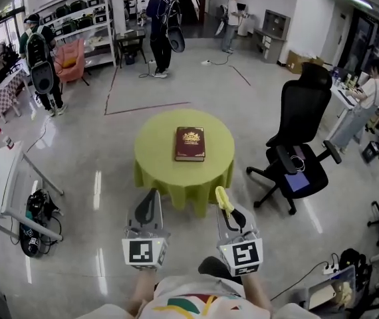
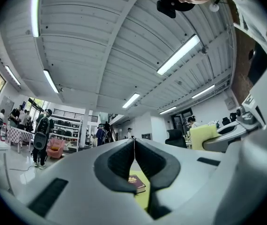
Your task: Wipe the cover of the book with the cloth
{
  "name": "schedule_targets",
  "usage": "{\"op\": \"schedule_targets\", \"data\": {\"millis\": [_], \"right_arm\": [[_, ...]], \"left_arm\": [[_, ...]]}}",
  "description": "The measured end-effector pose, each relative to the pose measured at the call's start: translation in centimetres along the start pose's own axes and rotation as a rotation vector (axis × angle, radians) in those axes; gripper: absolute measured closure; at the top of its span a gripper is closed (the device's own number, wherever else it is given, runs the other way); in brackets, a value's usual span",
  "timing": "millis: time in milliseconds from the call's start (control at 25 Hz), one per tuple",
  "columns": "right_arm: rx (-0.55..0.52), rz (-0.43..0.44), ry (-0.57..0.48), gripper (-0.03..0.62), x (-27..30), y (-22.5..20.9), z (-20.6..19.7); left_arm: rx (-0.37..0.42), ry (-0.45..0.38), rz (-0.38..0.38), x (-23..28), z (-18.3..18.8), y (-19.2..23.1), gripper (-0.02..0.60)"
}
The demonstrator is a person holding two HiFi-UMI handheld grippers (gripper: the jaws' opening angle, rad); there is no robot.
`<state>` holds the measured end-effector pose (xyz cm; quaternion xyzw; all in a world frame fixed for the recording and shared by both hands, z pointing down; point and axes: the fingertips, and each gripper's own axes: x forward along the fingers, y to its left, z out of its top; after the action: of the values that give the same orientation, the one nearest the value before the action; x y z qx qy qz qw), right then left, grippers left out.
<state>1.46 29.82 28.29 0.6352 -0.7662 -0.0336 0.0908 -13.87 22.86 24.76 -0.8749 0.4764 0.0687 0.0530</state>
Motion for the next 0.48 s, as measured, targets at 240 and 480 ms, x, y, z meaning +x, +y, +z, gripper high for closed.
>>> {"op": "schedule_targets", "data": {"millis": [240,480], "right_arm": [[0.027,-0.128,0.013,0.566,1.4,-6.5,-1.1],[0.088,-0.147,-0.015,0.566,6.3,-15.3,-4.5]], "left_arm": [[0.032,-0.015,-0.066,6.9,-0.2,-2.2,0.566],[0.115,-0.036,-0.067,15.0,-0.9,-5.0,0.565]]}}
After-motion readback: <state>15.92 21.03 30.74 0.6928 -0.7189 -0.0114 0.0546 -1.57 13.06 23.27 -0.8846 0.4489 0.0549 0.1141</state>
